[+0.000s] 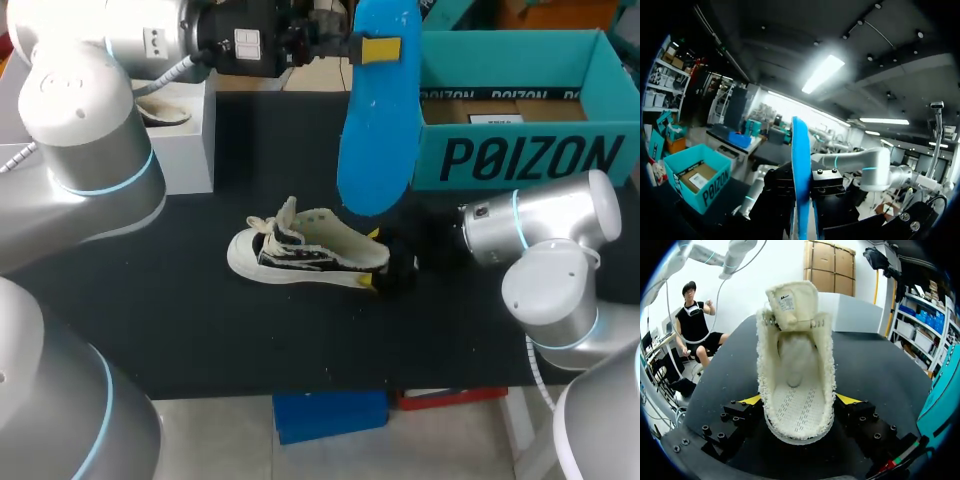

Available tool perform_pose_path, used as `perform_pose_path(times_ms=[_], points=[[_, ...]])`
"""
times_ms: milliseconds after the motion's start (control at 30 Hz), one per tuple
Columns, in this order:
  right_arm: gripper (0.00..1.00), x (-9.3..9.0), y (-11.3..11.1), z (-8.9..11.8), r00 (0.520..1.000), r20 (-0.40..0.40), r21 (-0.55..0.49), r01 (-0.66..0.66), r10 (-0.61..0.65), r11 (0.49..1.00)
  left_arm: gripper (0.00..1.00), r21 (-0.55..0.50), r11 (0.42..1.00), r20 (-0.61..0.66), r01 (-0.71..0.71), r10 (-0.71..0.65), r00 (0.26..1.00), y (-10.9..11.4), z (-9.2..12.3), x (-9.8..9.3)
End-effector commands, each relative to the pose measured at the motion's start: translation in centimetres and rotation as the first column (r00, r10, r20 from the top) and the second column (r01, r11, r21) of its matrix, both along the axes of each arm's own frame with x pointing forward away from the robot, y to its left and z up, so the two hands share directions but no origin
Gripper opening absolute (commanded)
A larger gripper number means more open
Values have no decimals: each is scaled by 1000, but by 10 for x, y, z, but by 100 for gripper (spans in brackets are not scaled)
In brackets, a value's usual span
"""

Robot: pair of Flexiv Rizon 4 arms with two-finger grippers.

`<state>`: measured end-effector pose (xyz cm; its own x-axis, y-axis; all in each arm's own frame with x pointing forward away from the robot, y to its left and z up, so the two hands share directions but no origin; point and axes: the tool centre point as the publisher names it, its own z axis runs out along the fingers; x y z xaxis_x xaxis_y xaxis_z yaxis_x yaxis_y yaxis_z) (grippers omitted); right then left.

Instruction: Take the shoe out of the shoebox, open the shoe tongue, remove and reinsert the insole, then place the shoe into the shoebox

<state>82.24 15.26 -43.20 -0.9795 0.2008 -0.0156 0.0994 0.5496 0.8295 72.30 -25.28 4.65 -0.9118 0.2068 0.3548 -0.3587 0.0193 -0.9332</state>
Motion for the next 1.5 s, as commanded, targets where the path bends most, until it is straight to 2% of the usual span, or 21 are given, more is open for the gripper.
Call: perform_pose_path(times_ms=[33, 467, 633, 733, 767, 967, 1167, 1333, 1500], points=[[0, 0, 0, -1, 1000, -2, -4, 1, -1, 1000, 0, 6, 1000, -23, -17, 18, 1000, 0, 16, -9], [0, 0, 0, -1, 1000, -2, -4, 1, -1, 1000, 0, -47, 999, 2, 15, -14, 1000, -6, 46, -28], [2, 0, 0, -1, 1000, -2, -4, 1, -1, 1000, 0, -54, 998, 19, 8, -7, 1000, -7, 50, -29], [51, 0, 0, -1, 1000, -2, -4, 1, -1, 1000, 0, -54, 998, 19, 8, -7, 1000, -7, 50, -29], [100, -1, -1, 0, 1000, -1, -13, 3, -3, 1000, 0, -54, 998, 19, 8, -7, 1000, -7, 50, -29], [100, 2, -12, 8, 1000, 4, -48, 6, -6, 999, 0, -54, 998, 19, 8, -7, 1000, -7, 50, -29], [100, 8, -17, 12, 998, -56, -135, -27, 20, 991, 0, -54, 998, 19, 8, -7, 1000, -7, 50, -29], [100, 15, -15, 13, 992, -119, -238, -71, 43, 969, 0, -54, 998, 19, 8, -7, 1000, -7, 50, -29], [100, 18, -14, 14, 986, -163, -377, -91, 31, 922, 0, -54, 998, 19, 8, -7, 1000, -7, 50, -29]])
